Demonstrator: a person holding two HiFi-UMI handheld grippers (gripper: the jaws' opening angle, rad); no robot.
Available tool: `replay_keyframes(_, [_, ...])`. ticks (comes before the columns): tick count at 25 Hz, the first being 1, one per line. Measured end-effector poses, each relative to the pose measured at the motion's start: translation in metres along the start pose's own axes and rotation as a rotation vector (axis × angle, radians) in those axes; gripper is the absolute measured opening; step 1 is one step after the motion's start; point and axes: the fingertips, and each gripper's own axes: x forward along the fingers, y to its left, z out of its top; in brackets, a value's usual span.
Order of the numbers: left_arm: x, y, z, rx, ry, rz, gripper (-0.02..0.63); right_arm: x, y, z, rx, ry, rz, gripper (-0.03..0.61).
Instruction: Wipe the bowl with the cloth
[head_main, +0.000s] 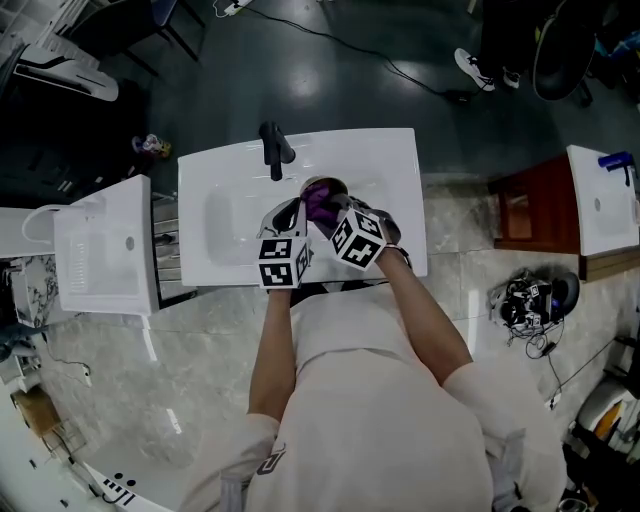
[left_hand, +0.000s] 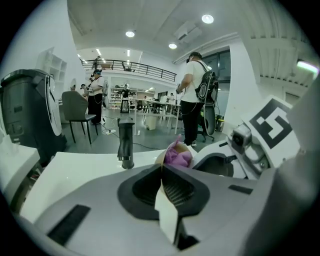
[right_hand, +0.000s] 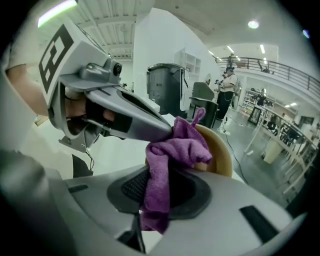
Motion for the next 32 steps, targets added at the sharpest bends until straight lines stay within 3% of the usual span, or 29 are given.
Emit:
replay_keyframes(5, [0.004, -0.009, -0.001, 0.011, 0.014, -0.024, 0.014, -0.006, -0.007, 0.005, -0.018, -0.039, -0.052, 0.092])
replay_keyframes(12, [0.004, -0.015, -0.001, 0.031, 0.021, -0.031, 0.012, -0.021, -0.038, 0.009, 0.12, -0.117, -0.193, 0.092])
replay_keyframes(25, [-0.005, 0.024, -0.017, -0.05, 0.014, 0.075, 0.011, -0.043, -0.065, 0.01, 0.186, -0.163, -0.318, 0.092])
replay_keyframes(32, [-0.008, 0.036, -0.048, 0.002, 0.085, 0.113, 0.009, -0.08, -0.112, -0.004, 0.343, -0.253, -0.511, 0.092])
